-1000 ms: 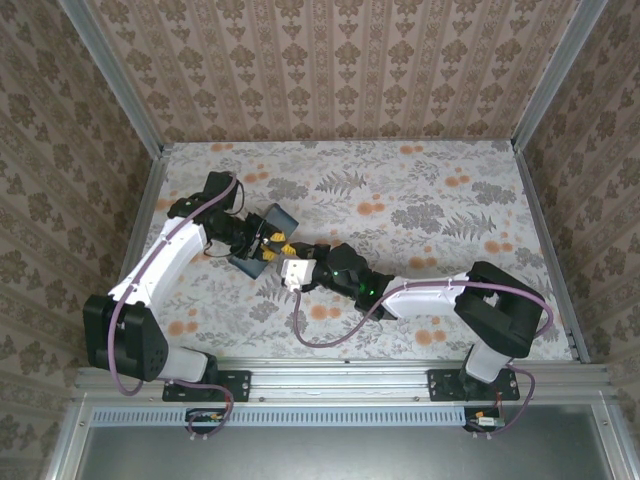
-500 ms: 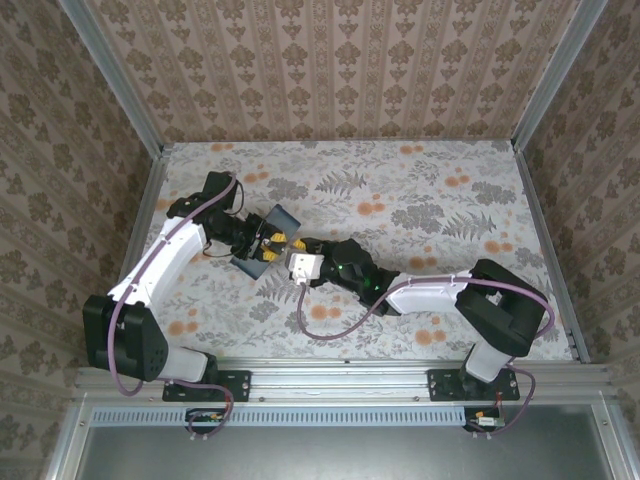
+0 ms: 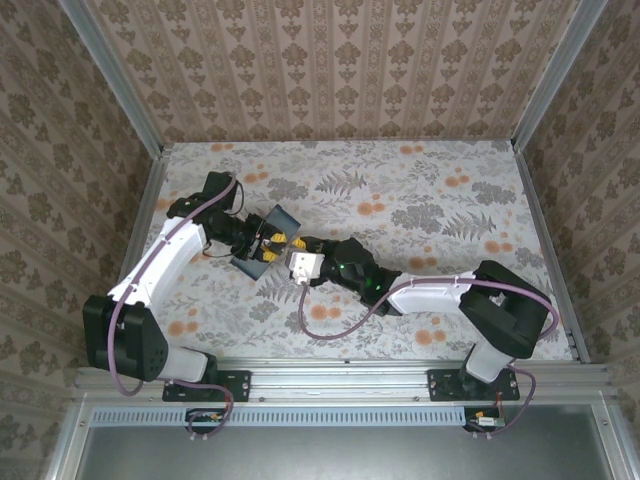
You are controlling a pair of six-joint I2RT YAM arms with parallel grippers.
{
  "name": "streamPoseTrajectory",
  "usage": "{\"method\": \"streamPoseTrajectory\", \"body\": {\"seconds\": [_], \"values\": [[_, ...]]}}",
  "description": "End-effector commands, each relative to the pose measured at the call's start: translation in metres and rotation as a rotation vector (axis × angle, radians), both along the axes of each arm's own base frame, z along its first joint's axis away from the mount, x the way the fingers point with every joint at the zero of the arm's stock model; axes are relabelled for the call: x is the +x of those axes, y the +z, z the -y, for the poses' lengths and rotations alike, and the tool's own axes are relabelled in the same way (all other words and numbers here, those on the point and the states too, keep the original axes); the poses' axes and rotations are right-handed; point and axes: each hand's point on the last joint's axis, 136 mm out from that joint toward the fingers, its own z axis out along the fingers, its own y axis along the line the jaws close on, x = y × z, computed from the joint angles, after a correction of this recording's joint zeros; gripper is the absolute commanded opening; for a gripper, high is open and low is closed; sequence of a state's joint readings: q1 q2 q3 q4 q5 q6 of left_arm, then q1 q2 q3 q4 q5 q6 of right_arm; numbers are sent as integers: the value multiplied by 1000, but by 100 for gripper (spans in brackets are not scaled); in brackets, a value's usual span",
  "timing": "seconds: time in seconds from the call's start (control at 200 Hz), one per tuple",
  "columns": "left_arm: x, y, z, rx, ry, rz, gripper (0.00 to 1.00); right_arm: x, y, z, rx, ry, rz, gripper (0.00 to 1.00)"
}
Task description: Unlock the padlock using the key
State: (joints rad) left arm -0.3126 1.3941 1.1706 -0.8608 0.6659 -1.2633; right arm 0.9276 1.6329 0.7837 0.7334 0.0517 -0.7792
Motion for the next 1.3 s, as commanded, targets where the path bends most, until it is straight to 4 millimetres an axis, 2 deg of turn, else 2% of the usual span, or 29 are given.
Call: {"method": "streamPoseTrajectory", "body": {"seconds": [0.0,0.55,0.855,1.04,1.295], "values": [[3,20,3,-35,-16,51,0,-10,20,-5,46,42,9,31],[4,24,8,-47,-28,65,0,-6,21,-20,43,61,10,28],[6,26,9,-54,-27,70,0,-2,9,-20,14,48,1,17],[6,26,10,-57,-26,71,0,1,6,-18,18,29,-11,13],[10,26,10,-63,-9,87,0,-3,16,-14,93,6,-147,4]]}}
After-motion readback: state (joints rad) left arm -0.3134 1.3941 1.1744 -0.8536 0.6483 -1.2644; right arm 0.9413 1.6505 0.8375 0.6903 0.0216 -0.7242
